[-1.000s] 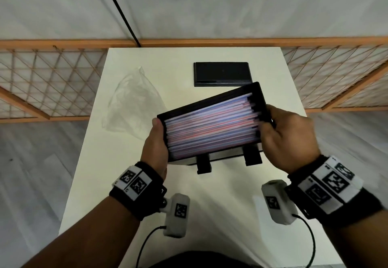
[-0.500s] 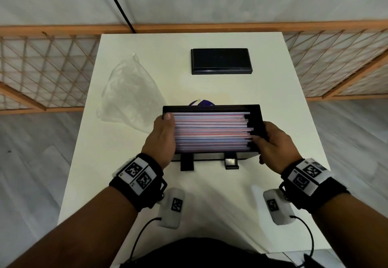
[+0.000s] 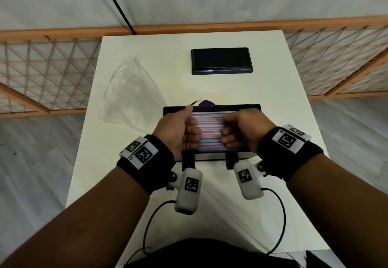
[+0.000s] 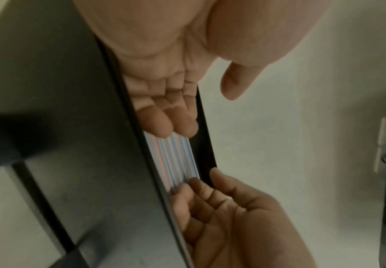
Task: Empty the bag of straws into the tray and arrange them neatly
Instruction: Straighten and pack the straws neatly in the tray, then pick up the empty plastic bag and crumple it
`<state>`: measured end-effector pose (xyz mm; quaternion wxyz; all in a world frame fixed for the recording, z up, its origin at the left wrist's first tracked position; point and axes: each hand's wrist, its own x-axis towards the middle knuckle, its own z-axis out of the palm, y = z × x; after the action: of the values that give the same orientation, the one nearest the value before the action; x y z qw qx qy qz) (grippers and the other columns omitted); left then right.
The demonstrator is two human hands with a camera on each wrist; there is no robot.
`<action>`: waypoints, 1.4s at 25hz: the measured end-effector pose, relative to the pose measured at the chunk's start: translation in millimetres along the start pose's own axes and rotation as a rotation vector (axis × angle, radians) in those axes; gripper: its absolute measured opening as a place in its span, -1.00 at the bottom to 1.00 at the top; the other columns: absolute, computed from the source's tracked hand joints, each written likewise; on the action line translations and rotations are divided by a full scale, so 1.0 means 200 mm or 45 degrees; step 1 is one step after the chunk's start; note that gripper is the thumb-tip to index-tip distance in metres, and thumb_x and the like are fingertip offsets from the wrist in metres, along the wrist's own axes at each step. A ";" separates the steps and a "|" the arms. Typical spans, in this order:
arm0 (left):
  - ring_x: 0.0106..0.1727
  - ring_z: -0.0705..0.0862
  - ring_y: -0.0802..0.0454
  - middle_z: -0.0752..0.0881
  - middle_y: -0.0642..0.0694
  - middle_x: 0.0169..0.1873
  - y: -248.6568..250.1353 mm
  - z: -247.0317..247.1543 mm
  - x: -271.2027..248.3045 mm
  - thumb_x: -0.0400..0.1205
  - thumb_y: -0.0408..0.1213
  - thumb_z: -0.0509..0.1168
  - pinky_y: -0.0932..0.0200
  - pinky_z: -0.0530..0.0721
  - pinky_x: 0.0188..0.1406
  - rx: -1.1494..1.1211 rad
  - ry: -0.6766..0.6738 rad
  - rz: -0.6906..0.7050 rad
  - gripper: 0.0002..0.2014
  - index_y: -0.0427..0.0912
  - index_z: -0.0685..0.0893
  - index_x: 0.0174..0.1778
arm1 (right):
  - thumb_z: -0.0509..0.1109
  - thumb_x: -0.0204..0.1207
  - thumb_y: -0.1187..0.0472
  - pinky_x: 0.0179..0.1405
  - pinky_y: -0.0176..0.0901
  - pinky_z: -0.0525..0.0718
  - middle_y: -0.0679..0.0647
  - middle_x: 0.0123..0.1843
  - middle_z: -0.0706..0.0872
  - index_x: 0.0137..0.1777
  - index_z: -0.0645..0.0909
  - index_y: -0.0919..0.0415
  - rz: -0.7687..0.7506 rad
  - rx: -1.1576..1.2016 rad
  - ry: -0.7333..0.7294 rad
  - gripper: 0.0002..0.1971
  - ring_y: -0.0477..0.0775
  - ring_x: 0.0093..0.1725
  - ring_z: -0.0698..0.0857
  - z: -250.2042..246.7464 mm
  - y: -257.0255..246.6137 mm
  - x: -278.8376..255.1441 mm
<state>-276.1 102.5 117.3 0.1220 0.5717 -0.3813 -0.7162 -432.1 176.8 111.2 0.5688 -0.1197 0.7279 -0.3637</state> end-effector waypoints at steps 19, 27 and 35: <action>-0.67 0.57 0.02 0.64 -0.12 -0.55 0.21 -0.19 0.04 0.73 -0.12 0.34 0.28 0.48 -0.67 0.112 0.233 0.322 -0.72 -0.21 0.61 -0.23 | 0.26 0.60 0.25 -0.40 -0.05 0.81 0.19 -0.36 0.70 -0.21 0.54 0.25 -0.087 0.548 -0.021 -0.83 0.15 -0.47 0.75 -0.03 -0.08 -0.02; -0.25 0.74 -0.19 0.77 -0.36 -0.02 -0.07 -0.56 0.46 0.75 -0.27 0.30 0.11 0.54 -0.33 0.490 0.310 -0.075 -0.23 0.16 0.04 0.79 | 0.30 0.62 0.19 -0.48 -0.07 0.68 0.17 -0.43 0.62 -0.25 0.54 0.27 -0.441 0.489 0.101 -0.77 0.18 -0.56 0.59 -0.09 -0.21 -0.16; 0.15 0.79 -0.23 0.82 -0.22 0.15 -0.27 -0.63 0.68 0.39 0.11 0.65 0.05 0.76 0.10 1.352 0.420 -0.062 -0.34 -0.32 0.74 0.21 | 0.43 0.56 0.39 -0.52 -0.09 0.59 0.24 -0.48 0.63 -0.28 0.56 0.34 -0.601 0.118 0.106 -0.81 0.18 -0.58 0.55 0.04 -0.16 -0.19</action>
<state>-190.9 5.5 -25.2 -0.1414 0.6680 -0.6522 -0.3293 -419.5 172.9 160.0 0.4426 -0.2451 0.6851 -0.5241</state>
